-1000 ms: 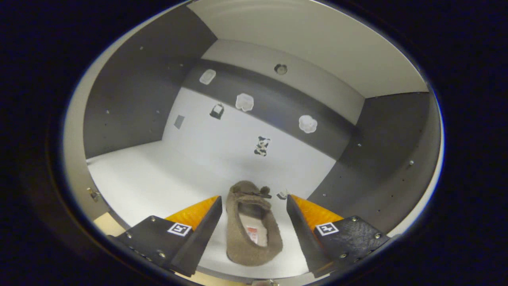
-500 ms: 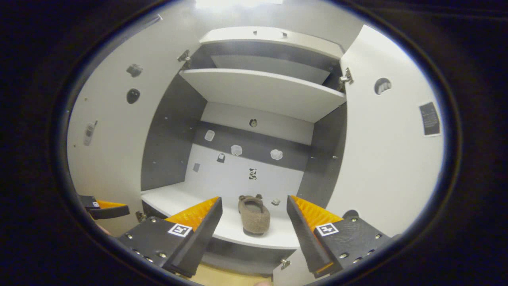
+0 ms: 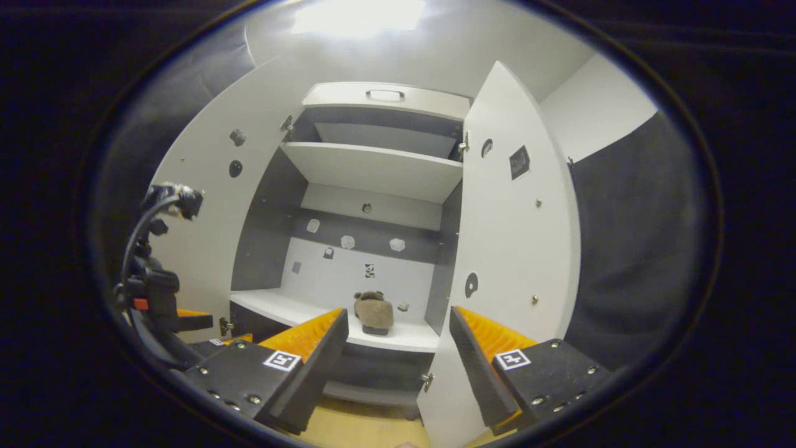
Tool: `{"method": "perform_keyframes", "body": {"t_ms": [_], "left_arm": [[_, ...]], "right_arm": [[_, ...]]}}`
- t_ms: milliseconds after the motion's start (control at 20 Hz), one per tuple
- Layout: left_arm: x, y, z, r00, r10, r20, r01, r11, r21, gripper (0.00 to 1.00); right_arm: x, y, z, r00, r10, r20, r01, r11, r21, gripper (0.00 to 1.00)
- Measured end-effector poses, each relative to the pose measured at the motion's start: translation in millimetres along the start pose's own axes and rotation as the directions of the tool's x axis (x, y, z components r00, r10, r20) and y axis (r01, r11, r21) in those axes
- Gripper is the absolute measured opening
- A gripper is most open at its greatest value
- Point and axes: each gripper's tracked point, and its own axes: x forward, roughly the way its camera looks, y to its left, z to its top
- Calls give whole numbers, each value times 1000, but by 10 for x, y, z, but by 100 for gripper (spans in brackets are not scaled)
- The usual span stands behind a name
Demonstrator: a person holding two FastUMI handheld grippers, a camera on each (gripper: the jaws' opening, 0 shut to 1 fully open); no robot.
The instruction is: Grab one shoe with the right hand and put it into the shoe cabinet, grab the other shoe with the left hand and put it into the shoe cabinet; then close the right door with the right hand and the left door with the left hand.
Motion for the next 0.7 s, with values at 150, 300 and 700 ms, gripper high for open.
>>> {"method": "perform_keyframes", "body": {"t_ms": [150,300,700], "left_arm": [[5,78,-509,997,-9,-79,9,1000,5,97],[36,146,-1048,982,-16,-188,20,1000,19,97],[-18,192,-2372,862,-1,-507,70,991,117,98]], "right_arm": [[-153,-58,-59,1000,-5,26,5,1000,22,98],[-229,-124,-161,999,-30,29,29,999,28,98],[-147,-271,-489,999,-38,7,37,992,117,98]]}}
